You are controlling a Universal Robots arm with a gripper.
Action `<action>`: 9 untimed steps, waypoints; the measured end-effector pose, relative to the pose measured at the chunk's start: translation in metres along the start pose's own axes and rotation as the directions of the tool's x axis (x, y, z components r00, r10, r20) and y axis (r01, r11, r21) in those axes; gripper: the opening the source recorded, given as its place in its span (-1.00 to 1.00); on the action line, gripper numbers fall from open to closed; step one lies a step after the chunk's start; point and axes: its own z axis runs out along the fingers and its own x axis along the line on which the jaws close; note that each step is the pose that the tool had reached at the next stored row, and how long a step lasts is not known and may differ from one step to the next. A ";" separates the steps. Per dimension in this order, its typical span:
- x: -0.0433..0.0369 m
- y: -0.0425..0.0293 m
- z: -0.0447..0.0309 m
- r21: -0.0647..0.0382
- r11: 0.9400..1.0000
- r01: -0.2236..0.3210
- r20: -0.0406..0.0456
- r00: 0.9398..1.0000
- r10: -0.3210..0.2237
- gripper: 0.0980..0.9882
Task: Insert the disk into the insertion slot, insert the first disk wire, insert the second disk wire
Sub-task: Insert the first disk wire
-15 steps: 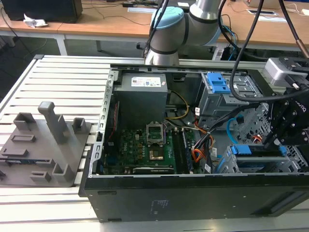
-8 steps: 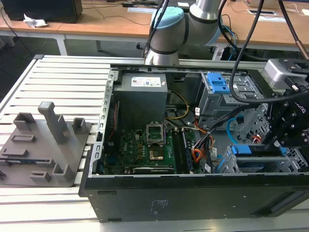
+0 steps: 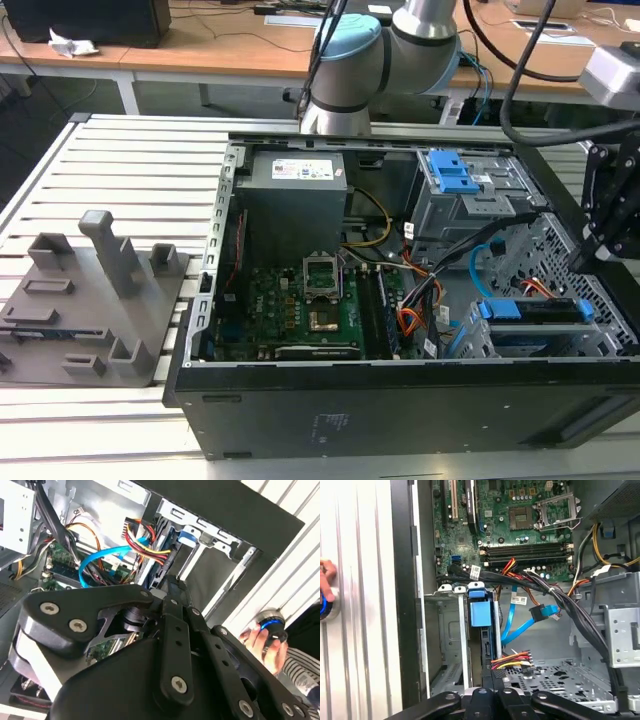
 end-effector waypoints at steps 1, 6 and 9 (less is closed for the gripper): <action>0.0000 0.0004 -0.0001 0.000 1.000 0.000 0.000 1.000 0.000 -0.98; 0.0012 0.0112 0.0005 0.000 1.000 0.000 0.000 1.000 0.000 -0.98; 0.0027 0.0263 0.0013 0.001 1.000 0.000 0.001 1.000 0.000 -0.98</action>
